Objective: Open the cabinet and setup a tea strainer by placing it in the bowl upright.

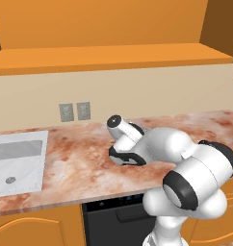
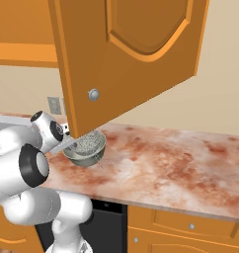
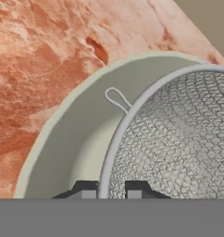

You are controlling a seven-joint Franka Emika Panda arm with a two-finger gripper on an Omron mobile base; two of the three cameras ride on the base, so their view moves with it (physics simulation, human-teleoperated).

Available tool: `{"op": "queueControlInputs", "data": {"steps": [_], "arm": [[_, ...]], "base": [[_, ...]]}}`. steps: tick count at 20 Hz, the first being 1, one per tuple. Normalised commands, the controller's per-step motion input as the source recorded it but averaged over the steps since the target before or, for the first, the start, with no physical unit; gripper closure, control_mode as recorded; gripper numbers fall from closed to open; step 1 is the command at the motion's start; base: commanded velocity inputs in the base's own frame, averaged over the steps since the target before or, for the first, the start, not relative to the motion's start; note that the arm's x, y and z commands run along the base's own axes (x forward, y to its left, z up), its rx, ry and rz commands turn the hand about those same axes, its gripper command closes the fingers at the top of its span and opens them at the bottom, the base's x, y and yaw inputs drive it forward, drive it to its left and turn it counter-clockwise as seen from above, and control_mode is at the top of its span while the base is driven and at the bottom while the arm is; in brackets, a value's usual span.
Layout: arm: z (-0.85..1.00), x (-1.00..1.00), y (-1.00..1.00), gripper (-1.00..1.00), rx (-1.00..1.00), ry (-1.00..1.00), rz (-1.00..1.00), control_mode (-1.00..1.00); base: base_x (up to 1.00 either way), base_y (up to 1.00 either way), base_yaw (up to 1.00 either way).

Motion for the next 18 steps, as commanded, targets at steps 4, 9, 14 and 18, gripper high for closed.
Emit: {"op": "queueControlInputs", "data": {"steps": [4, 9, 14, 18], "arm": [[-0.07, 0.07, 0.0, 1.0, 0.0, 0.0, 0.0, -1.0], [0.0, 0.03, 0.0, 1.0, 0.0, 0.0, 0.0, -1.0], [0.0, 0.0, 0.0, 1.0, 0.0, 0.0, 0.0, -1.0], [0.0, 0.0, 0.0, 1.0, 0.0, 0.0, 0.0, -1.0]], "base": [[0.0, 0.0, 0.0], [0.0, 0.0, 0.0], [0.0, 0.0, 0.0], [0.0, 0.0, 0.0]]}}
